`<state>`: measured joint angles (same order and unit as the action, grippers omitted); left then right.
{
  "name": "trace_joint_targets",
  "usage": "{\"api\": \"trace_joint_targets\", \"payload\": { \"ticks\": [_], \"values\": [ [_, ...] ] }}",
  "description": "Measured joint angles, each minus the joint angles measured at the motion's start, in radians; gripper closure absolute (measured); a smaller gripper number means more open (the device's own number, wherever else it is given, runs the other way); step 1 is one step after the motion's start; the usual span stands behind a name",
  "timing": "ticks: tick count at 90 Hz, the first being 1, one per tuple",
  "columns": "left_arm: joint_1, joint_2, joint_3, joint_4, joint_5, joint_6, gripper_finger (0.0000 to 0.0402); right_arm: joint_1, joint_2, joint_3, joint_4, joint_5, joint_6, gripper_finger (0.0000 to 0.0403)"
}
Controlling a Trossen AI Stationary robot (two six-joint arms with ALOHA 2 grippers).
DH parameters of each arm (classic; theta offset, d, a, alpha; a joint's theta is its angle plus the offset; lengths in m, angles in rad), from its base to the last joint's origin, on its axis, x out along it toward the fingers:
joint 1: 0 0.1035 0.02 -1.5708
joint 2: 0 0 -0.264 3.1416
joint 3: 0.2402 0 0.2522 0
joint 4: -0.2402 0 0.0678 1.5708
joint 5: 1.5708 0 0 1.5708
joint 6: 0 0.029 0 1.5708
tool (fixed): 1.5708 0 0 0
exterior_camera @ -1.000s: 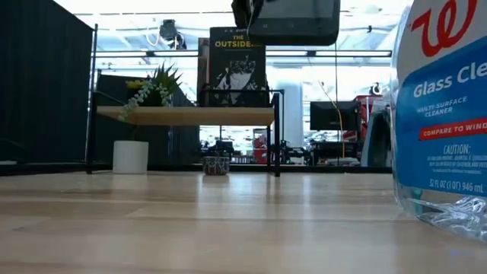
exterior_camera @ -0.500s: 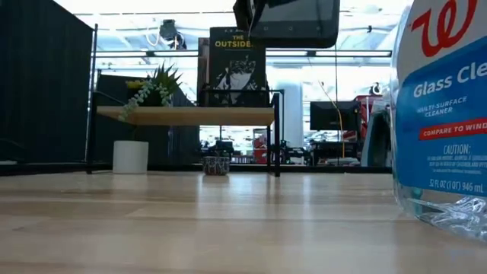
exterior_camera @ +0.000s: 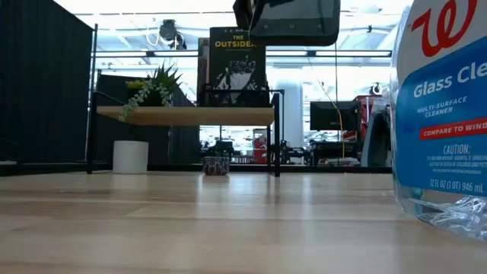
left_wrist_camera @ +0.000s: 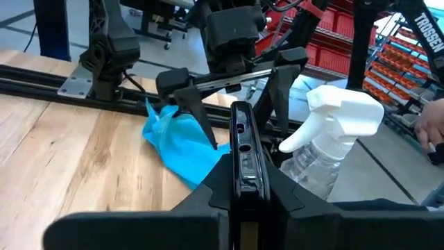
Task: Apply microfiber cloth
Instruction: Spray the front of the black cellphone using the transparent spray bottle
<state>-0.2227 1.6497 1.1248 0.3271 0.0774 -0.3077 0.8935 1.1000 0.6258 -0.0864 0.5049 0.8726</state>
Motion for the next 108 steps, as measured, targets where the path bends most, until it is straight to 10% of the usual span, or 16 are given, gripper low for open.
{"api": "trace_joint_targets", "payload": {
  "ticks": [49, 108],
  "values": [
    [0.0, 0.0, 0.0, -0.001, -0.007, 0.0, 0.0388, -0.027, 0.0, 0.0, 0.013, 0.025, 0.053, 0.0013],
    [0.0, 0.0, 0.0, 0.0, -0.044, -0.001, 0.0388, 0.068, 0.186, 0.002, 0.488, 0.351, -0.61, 0.0014]
  ]
}}
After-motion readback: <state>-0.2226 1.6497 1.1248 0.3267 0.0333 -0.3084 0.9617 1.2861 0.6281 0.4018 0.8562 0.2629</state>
